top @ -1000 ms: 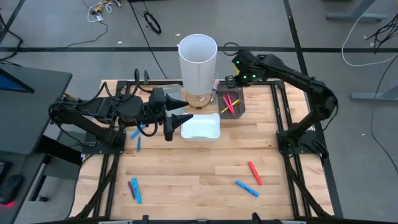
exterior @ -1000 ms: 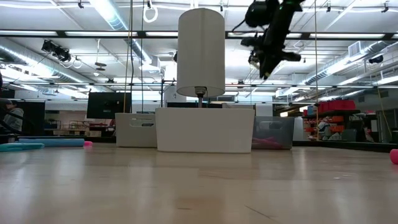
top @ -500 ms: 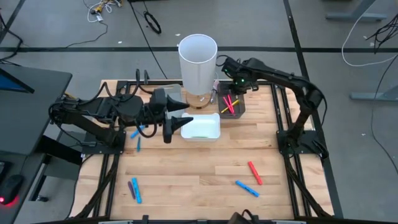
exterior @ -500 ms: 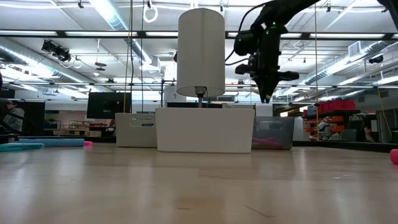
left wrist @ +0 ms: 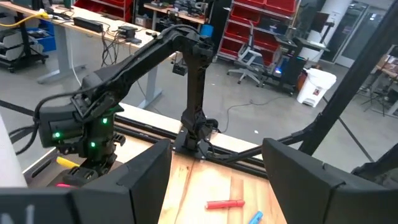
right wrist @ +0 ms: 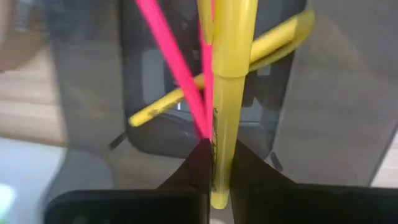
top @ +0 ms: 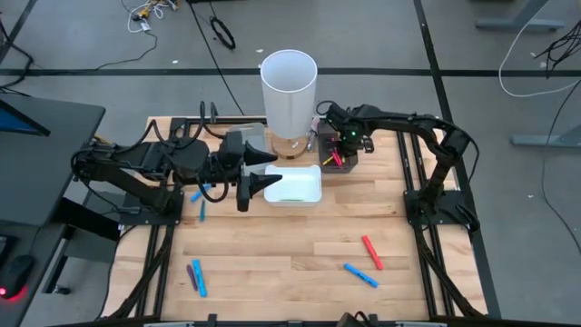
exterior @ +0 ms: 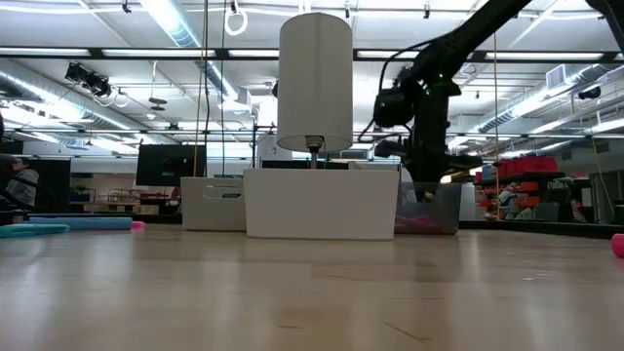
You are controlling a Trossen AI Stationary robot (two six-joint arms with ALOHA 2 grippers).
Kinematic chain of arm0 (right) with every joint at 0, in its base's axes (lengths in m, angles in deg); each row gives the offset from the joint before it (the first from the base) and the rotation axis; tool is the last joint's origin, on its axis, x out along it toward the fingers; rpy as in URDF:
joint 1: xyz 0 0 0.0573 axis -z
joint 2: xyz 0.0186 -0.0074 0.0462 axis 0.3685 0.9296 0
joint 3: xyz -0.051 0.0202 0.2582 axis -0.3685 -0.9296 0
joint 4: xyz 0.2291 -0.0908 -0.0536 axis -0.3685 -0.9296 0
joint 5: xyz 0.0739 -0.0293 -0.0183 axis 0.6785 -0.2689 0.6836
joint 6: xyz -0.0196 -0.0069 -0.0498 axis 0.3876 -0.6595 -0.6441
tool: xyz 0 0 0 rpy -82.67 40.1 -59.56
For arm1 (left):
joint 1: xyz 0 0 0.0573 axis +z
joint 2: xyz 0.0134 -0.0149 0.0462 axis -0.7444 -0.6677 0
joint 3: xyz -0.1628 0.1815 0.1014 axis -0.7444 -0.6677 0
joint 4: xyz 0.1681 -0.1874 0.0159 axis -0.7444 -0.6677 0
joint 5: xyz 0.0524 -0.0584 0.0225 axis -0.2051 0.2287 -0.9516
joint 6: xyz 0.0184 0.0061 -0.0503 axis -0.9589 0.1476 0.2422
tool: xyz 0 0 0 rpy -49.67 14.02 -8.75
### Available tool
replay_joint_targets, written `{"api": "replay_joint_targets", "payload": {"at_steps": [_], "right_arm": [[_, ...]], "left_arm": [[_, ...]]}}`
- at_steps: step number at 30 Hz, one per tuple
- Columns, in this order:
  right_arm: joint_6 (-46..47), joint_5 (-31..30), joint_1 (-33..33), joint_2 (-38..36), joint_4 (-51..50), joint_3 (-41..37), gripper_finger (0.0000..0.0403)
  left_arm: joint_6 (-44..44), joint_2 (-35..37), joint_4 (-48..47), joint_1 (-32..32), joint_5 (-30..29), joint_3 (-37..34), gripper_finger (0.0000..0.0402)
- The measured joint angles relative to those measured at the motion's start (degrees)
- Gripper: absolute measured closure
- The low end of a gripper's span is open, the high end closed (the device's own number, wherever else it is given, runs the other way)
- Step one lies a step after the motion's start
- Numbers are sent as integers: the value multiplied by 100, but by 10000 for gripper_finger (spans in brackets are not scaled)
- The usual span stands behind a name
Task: Pick & Place Markers
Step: Put the yellow marker pen into the black bin
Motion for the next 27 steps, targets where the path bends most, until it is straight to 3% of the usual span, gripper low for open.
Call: {"api": "replay_joint_targets", "payload": {"at_steps": [7, 20, 27], "right_arm": [[-8, 2, 153, 0, 342, -402, 383], [-369, -127, 207, 253, 448, -357, 382], [-762, -134, 216, 245, 571, 77, 296]], "left_arm": [[1, 0, -1, 61, 4, 0, 142], [39, 0, -1, 343, 200, 0, 142], [39, 0, -2, 480, 456, 0, 142]]}}
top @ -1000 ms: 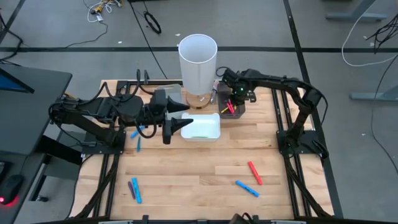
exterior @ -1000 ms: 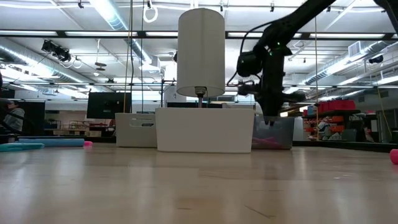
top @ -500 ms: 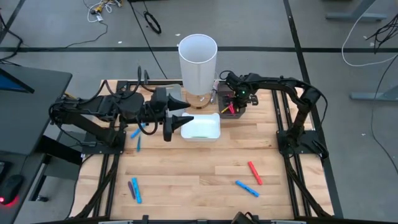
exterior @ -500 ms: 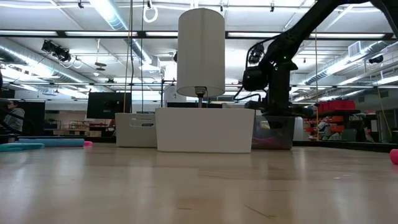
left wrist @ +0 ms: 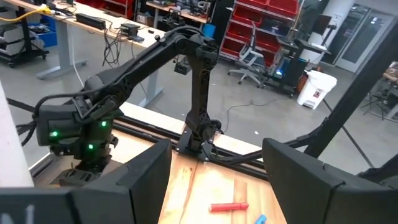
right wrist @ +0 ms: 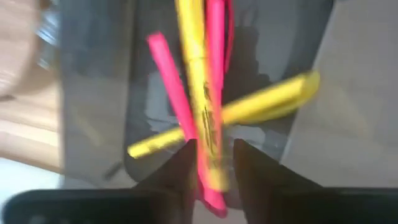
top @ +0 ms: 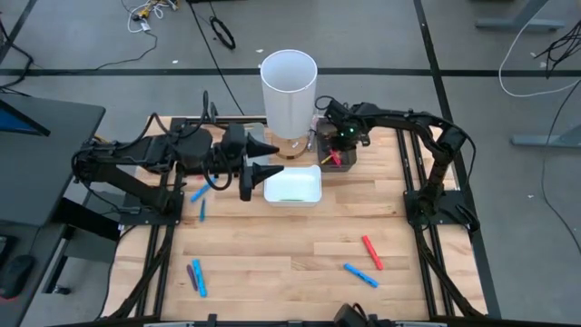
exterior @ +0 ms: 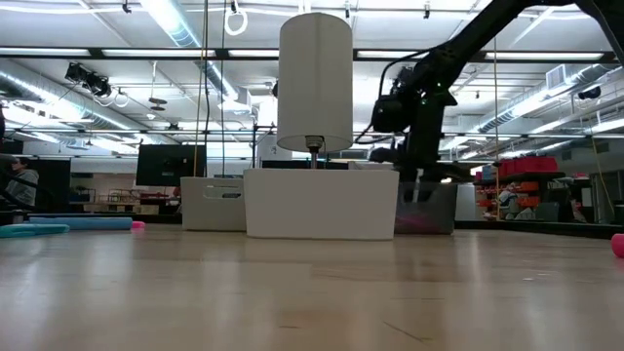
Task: Pick & Place Markers
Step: Put the yellow marker pen into the black bin, then put the red highlighter pen into the gray bin
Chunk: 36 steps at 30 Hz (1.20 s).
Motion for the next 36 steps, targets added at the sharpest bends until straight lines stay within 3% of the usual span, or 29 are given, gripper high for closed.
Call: {"api": "replay_joint_targets", "payload": {"at_steps": [9, 20, 36], "right_arm": [[-64, 105, 15, 0, -158, 433, 205], [-775, 191, -67, -42, -521, 1015, 197], [-1167, -1933, -850, -1262, -74, 1046, 206]], "left_arm": [[2, -2, -1, 60, 14, 0, 142], [3, -2, -16, 60, 97, 0, 142], [0, -2, -102, 60, 93, 0, 142]]}}
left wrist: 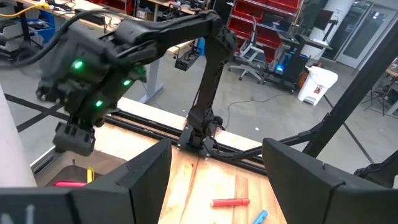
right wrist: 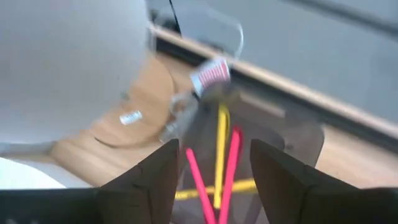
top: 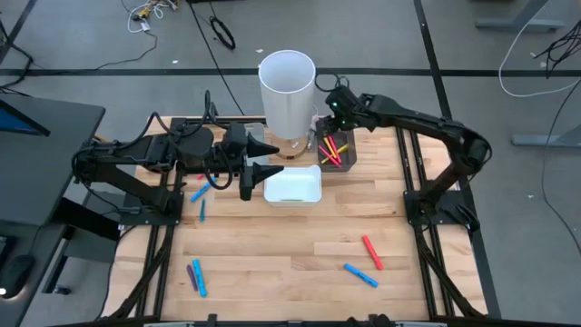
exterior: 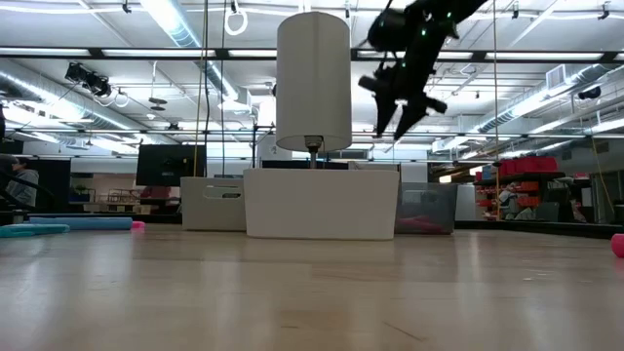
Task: Pick & Place Markers
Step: Put the red highlighter pen into the gray bin
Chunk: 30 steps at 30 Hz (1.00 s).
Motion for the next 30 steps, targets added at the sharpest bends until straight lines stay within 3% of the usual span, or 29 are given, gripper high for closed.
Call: {"api": "replay_joint_targets", "payload": {"at_steps": [15, 30], "right_arm": [[-624, -1502, -1581, -1249, 742, 0, 206], [-1753, -1356, -3481, -1983, 1513, 0, 206]], "left_arm": [[0, 0, -4, 0, 2, 0, 142], [1, 0, -2, -1, -149, 0, 142]]}}
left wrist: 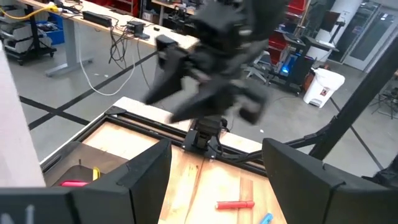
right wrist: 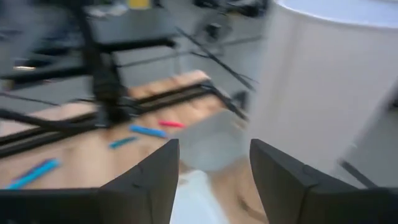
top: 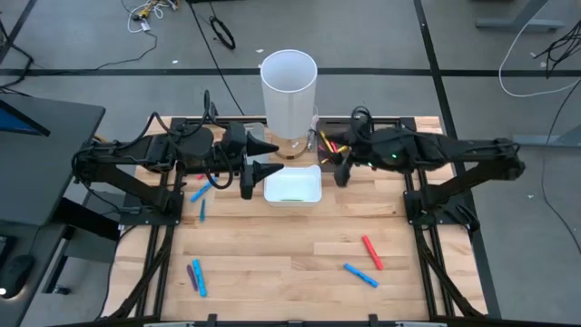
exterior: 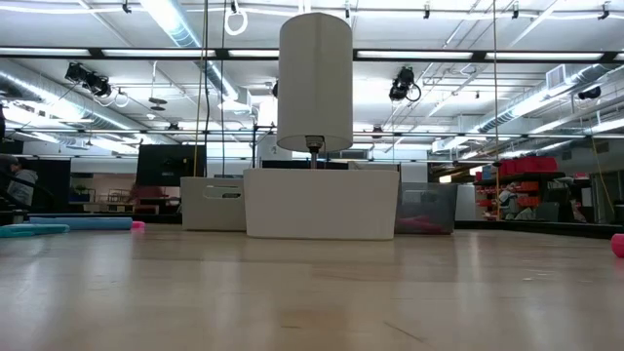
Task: Pick & Place Markers
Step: Put the red highlighter pen into the gray bin
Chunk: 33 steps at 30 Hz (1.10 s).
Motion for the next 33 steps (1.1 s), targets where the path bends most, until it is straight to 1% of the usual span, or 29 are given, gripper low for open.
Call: {"api": "replay_joint_targets", "payload": {"at_steps": [4, 10, 15, 19, 24, 30, 33], "right_arm": [[-68, 386, -413, -87, 351, 0, 206], [-261, 420, -990, -92, 696, 0, 206], [-425, 427, -1414, -79, 1102, 0, 206], [-417, 400, -1701, -79, 1263, 2, 206], [-40, 141, -1872, -77, 1238, 2, 206], [-16, 67, -1888, -77, 1200, 2, 206], [307, 85, -1888, -76, 741, 2, 206]], "left_arm": [[4, 0, 10, -51, -63, 0, 142], [2, 0, 17, -239, -96, 0, 142], [-3, 0, 17, -571, -449, 0, 142], [-5, 0, 19, -863, -574, 0, 142], [-10, 0, 19, -1079, -575, 0, 143], [6, 0, 17, -1103, -577, 0, 143], [103, 0, -2, -1103, -577, 0, 142]]}}
